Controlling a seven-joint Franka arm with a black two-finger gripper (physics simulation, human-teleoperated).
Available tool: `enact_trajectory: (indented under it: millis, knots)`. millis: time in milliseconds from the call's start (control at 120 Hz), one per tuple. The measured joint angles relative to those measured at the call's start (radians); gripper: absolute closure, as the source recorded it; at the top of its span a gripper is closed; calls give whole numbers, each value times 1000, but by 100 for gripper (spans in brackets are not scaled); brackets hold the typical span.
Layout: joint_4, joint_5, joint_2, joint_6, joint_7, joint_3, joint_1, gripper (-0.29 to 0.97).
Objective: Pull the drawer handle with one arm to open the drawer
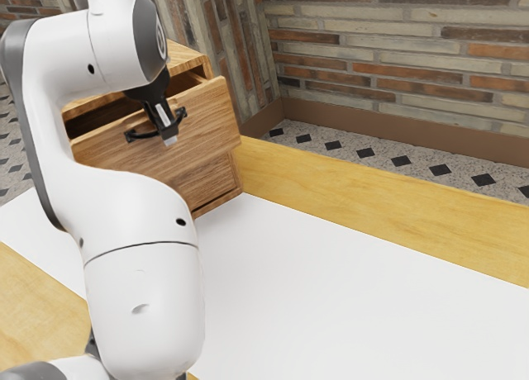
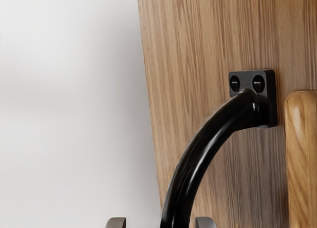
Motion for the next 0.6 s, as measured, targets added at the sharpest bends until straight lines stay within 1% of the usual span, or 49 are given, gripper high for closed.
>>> enact_trajectory:
  millis: [167, 600]
  knots:
    - [-24, 25, -4, 1, 0, 18, -47, 59]
    - [-32, 38, -22, 2, 0, 36, -89, 60]
